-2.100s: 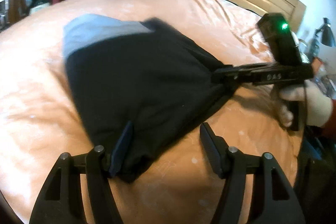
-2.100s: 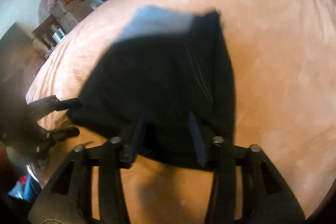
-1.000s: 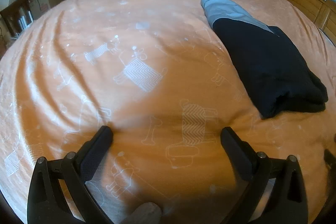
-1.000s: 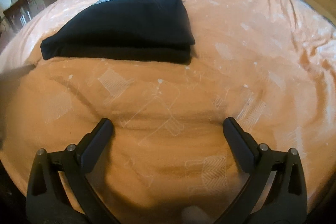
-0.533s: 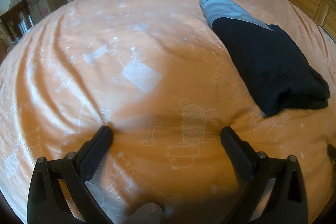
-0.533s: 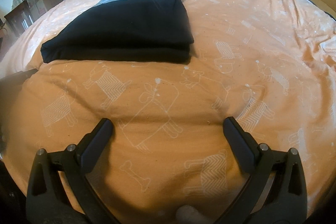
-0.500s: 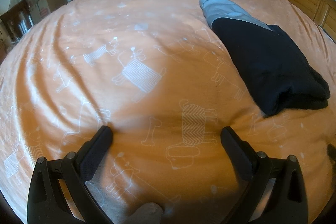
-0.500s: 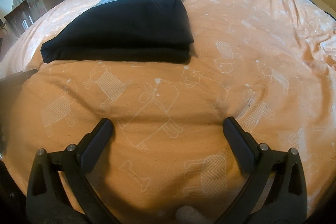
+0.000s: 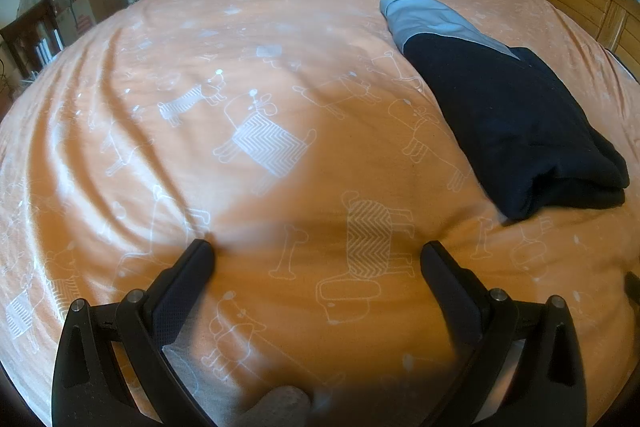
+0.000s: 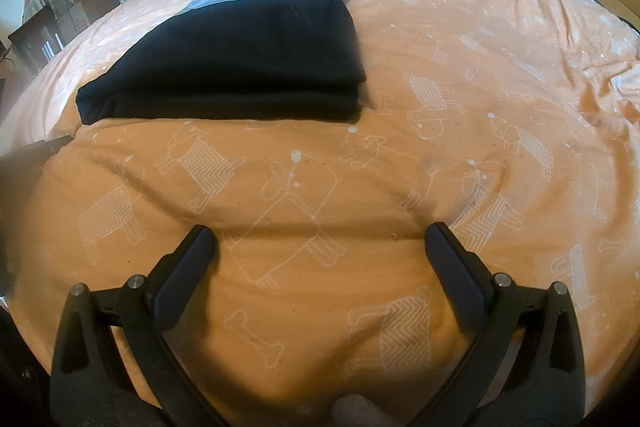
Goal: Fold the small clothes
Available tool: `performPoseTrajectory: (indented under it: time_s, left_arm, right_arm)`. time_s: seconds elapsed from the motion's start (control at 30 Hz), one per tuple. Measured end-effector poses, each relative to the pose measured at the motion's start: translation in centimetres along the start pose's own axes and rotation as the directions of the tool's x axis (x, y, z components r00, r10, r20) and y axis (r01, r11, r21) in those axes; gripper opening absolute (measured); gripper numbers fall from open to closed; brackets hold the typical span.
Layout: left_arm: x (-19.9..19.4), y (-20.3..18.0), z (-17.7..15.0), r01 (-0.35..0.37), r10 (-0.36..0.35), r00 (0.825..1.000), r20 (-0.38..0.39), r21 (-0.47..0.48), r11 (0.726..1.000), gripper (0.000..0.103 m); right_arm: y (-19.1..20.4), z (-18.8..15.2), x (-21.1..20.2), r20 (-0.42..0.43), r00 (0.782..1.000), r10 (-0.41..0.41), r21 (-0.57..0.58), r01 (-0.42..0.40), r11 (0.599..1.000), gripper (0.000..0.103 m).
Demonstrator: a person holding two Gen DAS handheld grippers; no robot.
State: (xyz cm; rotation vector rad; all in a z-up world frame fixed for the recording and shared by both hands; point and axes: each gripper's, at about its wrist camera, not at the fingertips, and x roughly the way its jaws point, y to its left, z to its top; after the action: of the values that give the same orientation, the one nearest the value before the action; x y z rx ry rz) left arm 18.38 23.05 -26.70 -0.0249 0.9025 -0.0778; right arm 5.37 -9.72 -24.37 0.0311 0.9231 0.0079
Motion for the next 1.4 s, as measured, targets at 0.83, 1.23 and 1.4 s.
performPoseTrajectory:
  time_s: [0.83, 1.23, 1.4]
  left_arm:
    - [0.13, -0.03, 0.02, 0.000, 0.000, 1.000, 0.002, 0.002, 1.000, 0.103]
    - [0.13, -0.06, 0.01, 0.002, -0.002, 1.000, 0.003, 0.001, 1.000, 0.103]
    - [0.15, -0.08, 0.01, 0.002, -0.002, 1.000, 0.003, 0.001, 1.000, 0.103]
  right_arm:
    - [0.00, -0.02, 0.17, 0.001, 1.000, -0.002, 0.000, 0.002, 1.000, 0.103]
    - [0.07, -0.03, 0.16, 0.000, 1.000, -0.002, 0.001, 0.002, 1.000, 0.103]
    - [0.08, -0.03, 0.18, 0.000, 1.000, -0.002, 0.001, 0.002, 1.000, 0.103]
